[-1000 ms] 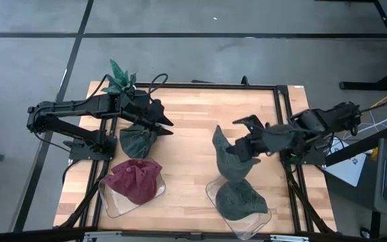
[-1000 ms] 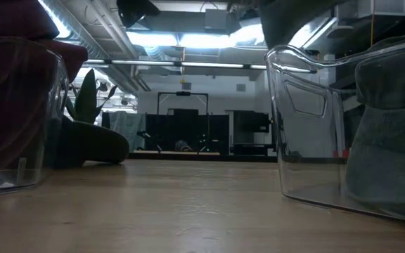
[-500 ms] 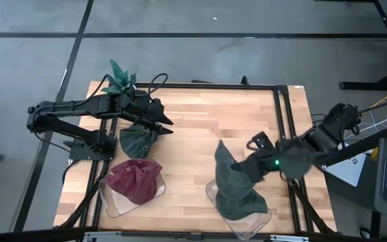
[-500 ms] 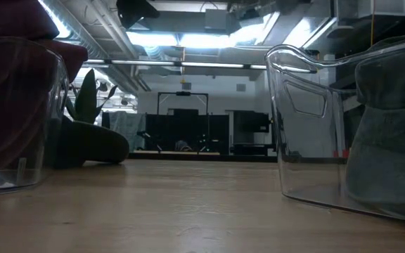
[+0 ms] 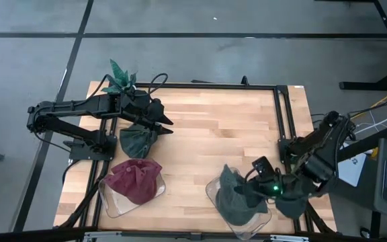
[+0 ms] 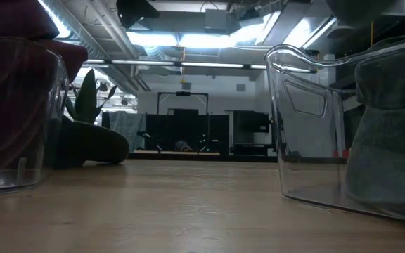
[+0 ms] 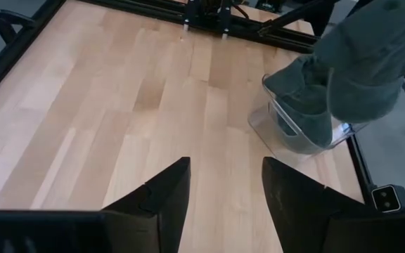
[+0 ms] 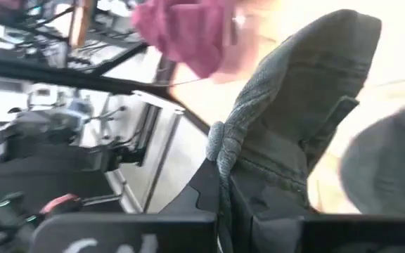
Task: Pick & Place hat
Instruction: Put the right black cap into the right transparent bin
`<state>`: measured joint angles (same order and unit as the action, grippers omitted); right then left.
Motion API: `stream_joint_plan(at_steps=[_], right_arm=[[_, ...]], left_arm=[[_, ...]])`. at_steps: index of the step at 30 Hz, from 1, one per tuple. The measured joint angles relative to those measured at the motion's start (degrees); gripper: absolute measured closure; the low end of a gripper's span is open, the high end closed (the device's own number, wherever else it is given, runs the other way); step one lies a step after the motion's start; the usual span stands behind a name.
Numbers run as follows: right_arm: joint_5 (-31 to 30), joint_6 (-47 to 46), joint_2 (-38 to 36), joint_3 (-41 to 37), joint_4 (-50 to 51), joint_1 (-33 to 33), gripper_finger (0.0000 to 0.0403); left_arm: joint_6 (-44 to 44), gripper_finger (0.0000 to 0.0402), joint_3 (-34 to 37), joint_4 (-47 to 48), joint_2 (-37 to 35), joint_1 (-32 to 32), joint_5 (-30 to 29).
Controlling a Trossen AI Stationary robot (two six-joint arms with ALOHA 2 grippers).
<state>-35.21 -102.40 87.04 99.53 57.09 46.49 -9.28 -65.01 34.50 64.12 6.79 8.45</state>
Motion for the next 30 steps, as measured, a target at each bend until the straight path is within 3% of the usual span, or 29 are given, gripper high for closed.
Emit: stream_joint_plan(at_steps=[5,30], right_arm=[[-0.1,-5.2,1.7,0.0,5.8,1.6,0.0398],[-2.2,-7.8,8.5,0.0,7.8,2.4,0.0398]], left_arm=[[0.0,0.023,0.0,0.0,0.0,0.0,0.0],[0.6,0.023,0.0,0.0,0.0,0.0,-0.1]])
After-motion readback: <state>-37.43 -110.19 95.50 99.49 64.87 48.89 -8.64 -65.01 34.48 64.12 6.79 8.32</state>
